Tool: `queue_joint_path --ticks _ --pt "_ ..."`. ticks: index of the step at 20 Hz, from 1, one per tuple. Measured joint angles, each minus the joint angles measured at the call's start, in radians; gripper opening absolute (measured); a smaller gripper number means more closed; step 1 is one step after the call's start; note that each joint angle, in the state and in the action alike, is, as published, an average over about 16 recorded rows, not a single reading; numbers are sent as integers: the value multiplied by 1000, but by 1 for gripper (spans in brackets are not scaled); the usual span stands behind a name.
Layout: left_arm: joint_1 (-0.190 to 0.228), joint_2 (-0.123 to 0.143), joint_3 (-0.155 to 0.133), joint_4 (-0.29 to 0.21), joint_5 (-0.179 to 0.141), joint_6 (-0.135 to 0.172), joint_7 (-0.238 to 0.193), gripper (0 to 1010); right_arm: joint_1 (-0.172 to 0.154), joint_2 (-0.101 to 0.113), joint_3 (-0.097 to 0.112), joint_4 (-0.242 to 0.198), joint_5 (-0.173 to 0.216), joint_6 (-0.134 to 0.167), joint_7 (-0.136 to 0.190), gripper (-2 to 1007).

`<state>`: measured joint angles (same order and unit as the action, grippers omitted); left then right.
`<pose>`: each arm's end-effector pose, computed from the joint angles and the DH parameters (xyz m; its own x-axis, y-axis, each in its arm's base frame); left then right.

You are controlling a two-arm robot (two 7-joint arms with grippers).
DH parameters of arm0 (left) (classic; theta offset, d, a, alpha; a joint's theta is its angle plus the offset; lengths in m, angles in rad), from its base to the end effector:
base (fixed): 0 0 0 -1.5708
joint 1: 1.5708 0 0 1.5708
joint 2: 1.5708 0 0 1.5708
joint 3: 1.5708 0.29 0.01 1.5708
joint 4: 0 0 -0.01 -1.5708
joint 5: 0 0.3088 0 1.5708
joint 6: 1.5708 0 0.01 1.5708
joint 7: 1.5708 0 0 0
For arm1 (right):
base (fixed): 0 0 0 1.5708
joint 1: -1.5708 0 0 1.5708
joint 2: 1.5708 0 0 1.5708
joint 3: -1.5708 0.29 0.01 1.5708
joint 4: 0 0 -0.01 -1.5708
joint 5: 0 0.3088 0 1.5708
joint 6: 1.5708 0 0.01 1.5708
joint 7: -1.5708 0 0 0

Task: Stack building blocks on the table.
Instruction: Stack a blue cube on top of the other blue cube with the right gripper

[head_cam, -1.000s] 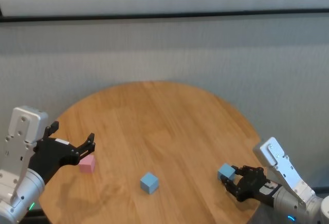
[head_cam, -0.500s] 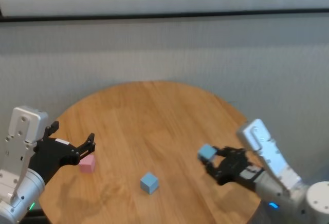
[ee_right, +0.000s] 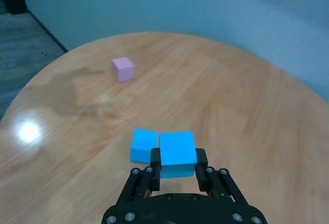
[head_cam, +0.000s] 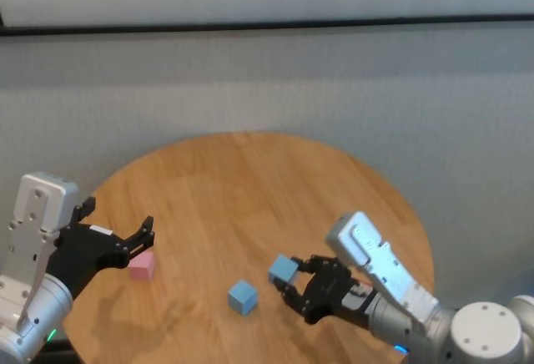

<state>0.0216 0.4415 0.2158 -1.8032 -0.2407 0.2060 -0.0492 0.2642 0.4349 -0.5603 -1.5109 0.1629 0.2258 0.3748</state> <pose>0.3100 0.0346 -0.2429 0.3127 0.9327 0.1796 -0.9485 0.2963 0.1124 0.3627 0.0226 -0.2798 0.7397 -0.6368 0.2178 0.6671 0.6512 -0.3617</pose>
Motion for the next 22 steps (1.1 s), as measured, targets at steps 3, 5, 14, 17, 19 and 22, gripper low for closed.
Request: queue_joint_path --ticks 3,5,14,17,19,22 --pt "0 0 0 0 0 0 0 1003 10 -15 -16 18 -15 -7 16 378" --pt "0 0 0 0 0 0 0 1003 16 -25 -23 31 -23 -11 25 378" --pt "0 0 0 0 0 0 0 1003 41 -69 -32 81 -37 -13 69 378" --pt "0 0 0 0 0 0 0 1003 48 -84 -29 97 -34 -5 81 378" --pt "0 0 0 0 0 0 0 1003 53 -94 -26 108 -31 1 86 378" --pt "0 0 0 0 0 0 0 1003 59 -108 -21 123 -26 14 93 378"
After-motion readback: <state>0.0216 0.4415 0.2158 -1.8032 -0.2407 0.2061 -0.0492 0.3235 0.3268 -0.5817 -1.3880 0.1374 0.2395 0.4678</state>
